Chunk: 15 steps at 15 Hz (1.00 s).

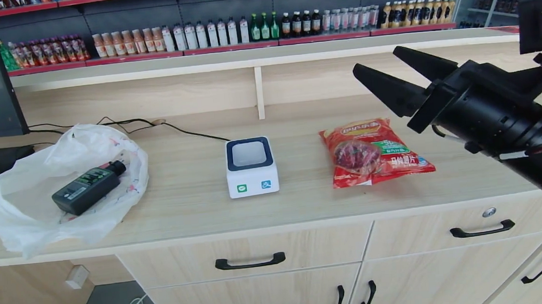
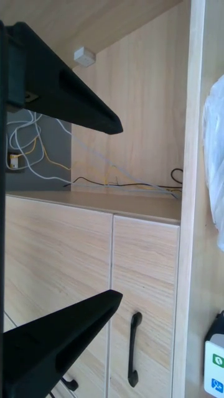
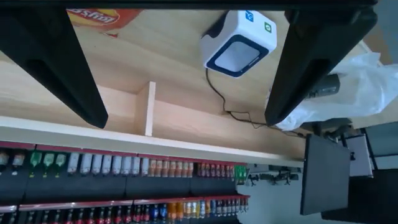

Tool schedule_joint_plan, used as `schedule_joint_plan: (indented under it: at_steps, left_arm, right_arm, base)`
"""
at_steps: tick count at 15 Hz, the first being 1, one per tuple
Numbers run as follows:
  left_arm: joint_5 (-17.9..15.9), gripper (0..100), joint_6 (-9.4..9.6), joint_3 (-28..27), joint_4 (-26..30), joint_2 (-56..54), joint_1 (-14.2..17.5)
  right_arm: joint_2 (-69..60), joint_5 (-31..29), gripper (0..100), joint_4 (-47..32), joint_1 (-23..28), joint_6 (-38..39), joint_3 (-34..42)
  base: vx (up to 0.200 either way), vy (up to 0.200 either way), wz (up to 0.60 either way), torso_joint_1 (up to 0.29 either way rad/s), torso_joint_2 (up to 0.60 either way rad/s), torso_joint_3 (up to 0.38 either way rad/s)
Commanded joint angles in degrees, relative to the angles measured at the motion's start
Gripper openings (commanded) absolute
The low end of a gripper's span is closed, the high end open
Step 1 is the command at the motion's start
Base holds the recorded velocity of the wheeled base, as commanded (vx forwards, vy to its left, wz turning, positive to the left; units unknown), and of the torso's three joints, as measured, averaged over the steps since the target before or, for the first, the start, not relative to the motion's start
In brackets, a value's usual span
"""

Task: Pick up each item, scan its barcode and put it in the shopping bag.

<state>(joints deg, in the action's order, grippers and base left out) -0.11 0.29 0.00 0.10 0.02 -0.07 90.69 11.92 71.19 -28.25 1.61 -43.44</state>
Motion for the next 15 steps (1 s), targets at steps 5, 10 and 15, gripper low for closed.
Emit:
schedule_joint_plan:
  at_steps: [5,10,15]
  left_arm:
    - [-0.07,100,-0.03,0.0,-0.01,-0.02,-0.01]
    - [0.02,100,-0.03,0.0,-0.01,-0.02,-0.01]
    - [0.02,100,-0.03,0.0,-0.01,-0.02,-0.01]
  right_arm:
    - [-3.23,0.12,100,-32.61,0.03,3.49,-8.6]
    - [0.19,-8.76,100,-54.41,0.82,3.66,-20.55]
    - [8.37,-19.31,100,-74.88,2.85,3.49,-36.55]
  base:
    - [0.0,0.0,0.0,0.0,0.0,0.0]
    - [0.0,0.0,0.0,0.0,0.0,0.0]
    - [0.0,0.0,0.0,0.0,0.0,0.0]
